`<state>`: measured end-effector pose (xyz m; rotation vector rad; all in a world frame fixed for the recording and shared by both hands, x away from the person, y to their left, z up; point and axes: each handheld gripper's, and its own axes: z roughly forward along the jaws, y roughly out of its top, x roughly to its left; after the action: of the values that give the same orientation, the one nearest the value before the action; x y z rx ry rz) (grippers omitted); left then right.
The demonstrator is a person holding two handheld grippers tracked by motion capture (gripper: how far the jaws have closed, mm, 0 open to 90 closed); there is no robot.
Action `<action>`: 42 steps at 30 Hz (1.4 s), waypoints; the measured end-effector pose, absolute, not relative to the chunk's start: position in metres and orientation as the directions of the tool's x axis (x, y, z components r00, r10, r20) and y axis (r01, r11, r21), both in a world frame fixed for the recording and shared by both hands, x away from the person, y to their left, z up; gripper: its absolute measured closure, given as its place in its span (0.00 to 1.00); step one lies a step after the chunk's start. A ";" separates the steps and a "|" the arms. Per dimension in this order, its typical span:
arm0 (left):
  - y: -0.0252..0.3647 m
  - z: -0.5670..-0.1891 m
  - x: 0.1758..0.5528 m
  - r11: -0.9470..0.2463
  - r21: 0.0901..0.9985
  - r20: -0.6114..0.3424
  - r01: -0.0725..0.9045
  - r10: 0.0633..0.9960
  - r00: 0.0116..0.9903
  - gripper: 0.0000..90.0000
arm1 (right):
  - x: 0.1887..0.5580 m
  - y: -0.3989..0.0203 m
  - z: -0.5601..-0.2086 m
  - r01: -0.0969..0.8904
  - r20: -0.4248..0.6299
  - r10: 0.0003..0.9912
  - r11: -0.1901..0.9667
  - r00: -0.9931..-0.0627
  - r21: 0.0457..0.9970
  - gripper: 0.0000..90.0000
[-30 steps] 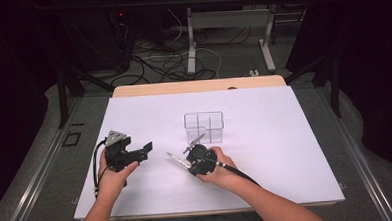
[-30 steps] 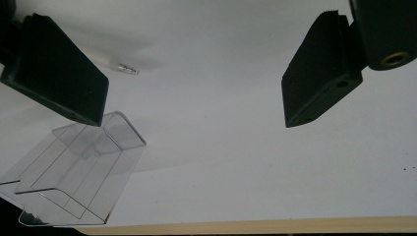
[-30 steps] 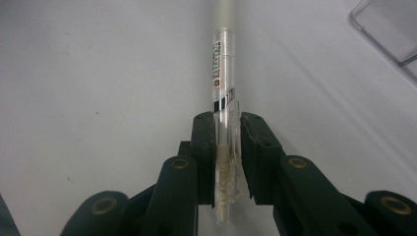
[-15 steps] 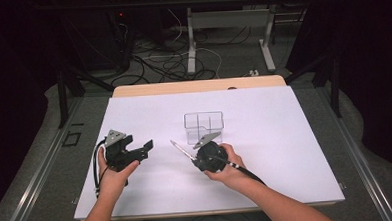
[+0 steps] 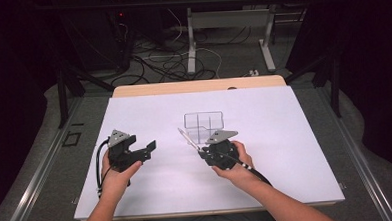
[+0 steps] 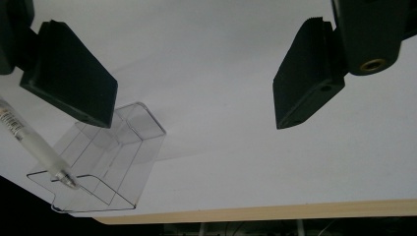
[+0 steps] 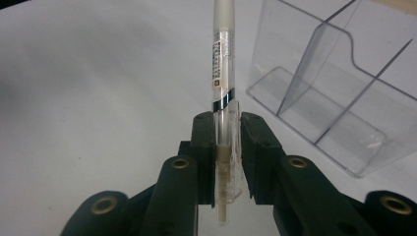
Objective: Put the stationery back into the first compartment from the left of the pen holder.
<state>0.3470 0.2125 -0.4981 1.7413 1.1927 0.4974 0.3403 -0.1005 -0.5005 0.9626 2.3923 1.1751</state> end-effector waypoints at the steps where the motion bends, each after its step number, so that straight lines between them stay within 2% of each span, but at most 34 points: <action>1: 0.213 -0.498 0.347 -0.091 0.862 -0.163 0.499 0.882 0.442 0.20 | 0.340 -0.101 -0.500 0.425 0.015 0.687 0.433 -0.727 0.795 0.85; 6: 0.213 -0.498 0.346 -0.093 0.864 -0.155 0.495 0.887 0.436 0.23 | 0.338 -0.106 -0.496 0.386 -0.010 0.696 0.411 -0.718 0.826 0.85; 17: 0.209 -0.493 0.345 -0.048 0.855 -0.218 0.516 0.870 0.442 0.34 | 0.332 -0.110 -0.492 0.321 -0.067 0.701 0.406 -0.710 0.856 0.85; 24: 0.201 -0.480 0.346 0.087 0.822 -0.397 0.563 0.797 0.456 0.39 | 0.330 -0.110 -0.489 0.302 -0.082 0.699 0.409 -0.711 0.861 0.85; 42: 0.185 -0.459 0.350 0.187 0.702 -0.605 0.688 0.666 0.436 0.55 | 0.327 -0.106 -0.490 0.293 -0.090 0.696 0.412 -0.712 0.863 0.85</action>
<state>0.3502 0.1850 -0.4594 1.5040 1.2521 -0.0229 0.3273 -0.1063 -0.4901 0.8428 2.2332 1.2364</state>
